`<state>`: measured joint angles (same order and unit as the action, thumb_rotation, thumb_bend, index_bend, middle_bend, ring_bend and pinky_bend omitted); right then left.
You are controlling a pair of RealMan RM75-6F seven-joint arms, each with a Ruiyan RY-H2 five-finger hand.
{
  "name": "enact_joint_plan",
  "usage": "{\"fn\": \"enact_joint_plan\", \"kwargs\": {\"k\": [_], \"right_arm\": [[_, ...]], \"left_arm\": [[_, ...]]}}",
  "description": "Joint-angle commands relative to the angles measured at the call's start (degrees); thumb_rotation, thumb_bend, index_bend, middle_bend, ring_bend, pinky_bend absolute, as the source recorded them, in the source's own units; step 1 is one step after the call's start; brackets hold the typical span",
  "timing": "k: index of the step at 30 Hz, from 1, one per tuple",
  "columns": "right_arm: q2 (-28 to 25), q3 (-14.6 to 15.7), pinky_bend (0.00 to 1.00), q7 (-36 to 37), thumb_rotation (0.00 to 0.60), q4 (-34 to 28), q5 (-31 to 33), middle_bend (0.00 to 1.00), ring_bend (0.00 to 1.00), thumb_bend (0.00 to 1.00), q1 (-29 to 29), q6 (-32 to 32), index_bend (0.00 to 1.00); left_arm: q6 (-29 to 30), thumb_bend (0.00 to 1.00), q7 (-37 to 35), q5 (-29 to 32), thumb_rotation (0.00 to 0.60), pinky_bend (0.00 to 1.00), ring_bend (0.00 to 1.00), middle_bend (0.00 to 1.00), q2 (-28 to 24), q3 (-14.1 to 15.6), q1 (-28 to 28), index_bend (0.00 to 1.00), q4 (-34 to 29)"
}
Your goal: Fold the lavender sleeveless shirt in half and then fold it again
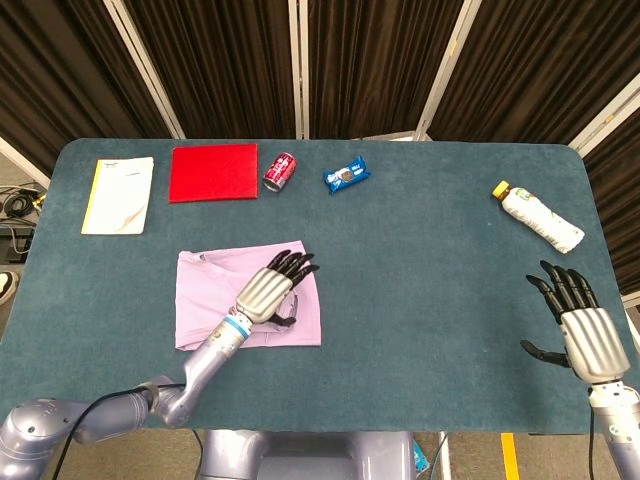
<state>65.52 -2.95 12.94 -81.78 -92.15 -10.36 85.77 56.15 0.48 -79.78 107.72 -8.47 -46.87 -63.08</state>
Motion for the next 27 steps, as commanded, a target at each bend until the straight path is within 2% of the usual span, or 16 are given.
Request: {"fn": "enact_joint_plan", "kwargs": {"k": [1, 8, 13, 15, 20, 23, 27], "right_arm": [[-0.05, 0.04, 0.00, -0.07, 0.600, -0.10, -0.13, 0.00, 0.00, 0.00, 0.02, 0.08, 0.17], [-0.33, 0.16, 0.00, -0.14, 0.600, -0.59, -0.58, 0.00, 0.00, 0.00, 0.19, 0.57, 0.17], [-0.60, 0.19, 0.00, -0.29, 0.600, -1.08, -0.83, 0.00, 0.00, 0.00, 0.43, 1.10, 0.17], [-0.76, 0.36, 0.00, -0.67, 0.600, -1.37, -0.95, 0.00, 0.00, 0.00, 0.52, 1.06, 0.17], [-0.96, 0.34, 0.00, -1.57, 0.600, -2.33, -1.12, 0.00, 0.00, 0.00, 0.61, 1.29, 0.17], [-1.20, 0.29, 0.00, -2.23, 0.600, -3.26, -1.09, 0.00, 0.00, 0.00, 0.69, 1.36, 0.16], [-1.58, 0.28, 0.00, -2.86, 0.600, -4.54, -1.42, 0.00, 0.00, 0.00, 0.72, 1.58, 0.15]], "left_arm": [[2.83, 0.07, -1.46, -1.28, 0.600, 0.00, 0.00, 0.00, -1.82, -0.94, 0.70, 0.08, -2.16], [8.17, 0.07, -3.61, -1.42, 0.600, 0.00, 0.00, 0.00, -7.69, -3.09, 3.32, 0.05, -9.57], [11.36, 0.07, -1.52, -0.39, 0.600, 0.00, 0.00, 0.00, -14.50, -2.80, 7.08, 0.00, -15.63], [16.93, 0.07, 3.59, 1.02, 0.600, 0.00, 0.00, 0.00, -20.09, -1.79, 12.24, 0.00, -22.96], [23.57, 0.07, 14.14, 4.12, 0.600, 0.00, 0.00, 0.00, -28.92, 0.85, 19.43, 0.00, -37.38], [27.08, 0.07, 16.93, 3.90, 0.600, 0.00, 0.00, 0.00, -32.44, 3.06, 23.05, 0.00, -42.31], [31.06, 0.07, 16.63, 2.14, 0.600, 0.00, 0.00, 0.00, -34.83, 5.73, 27.33, 0.00, -44.32]]}}
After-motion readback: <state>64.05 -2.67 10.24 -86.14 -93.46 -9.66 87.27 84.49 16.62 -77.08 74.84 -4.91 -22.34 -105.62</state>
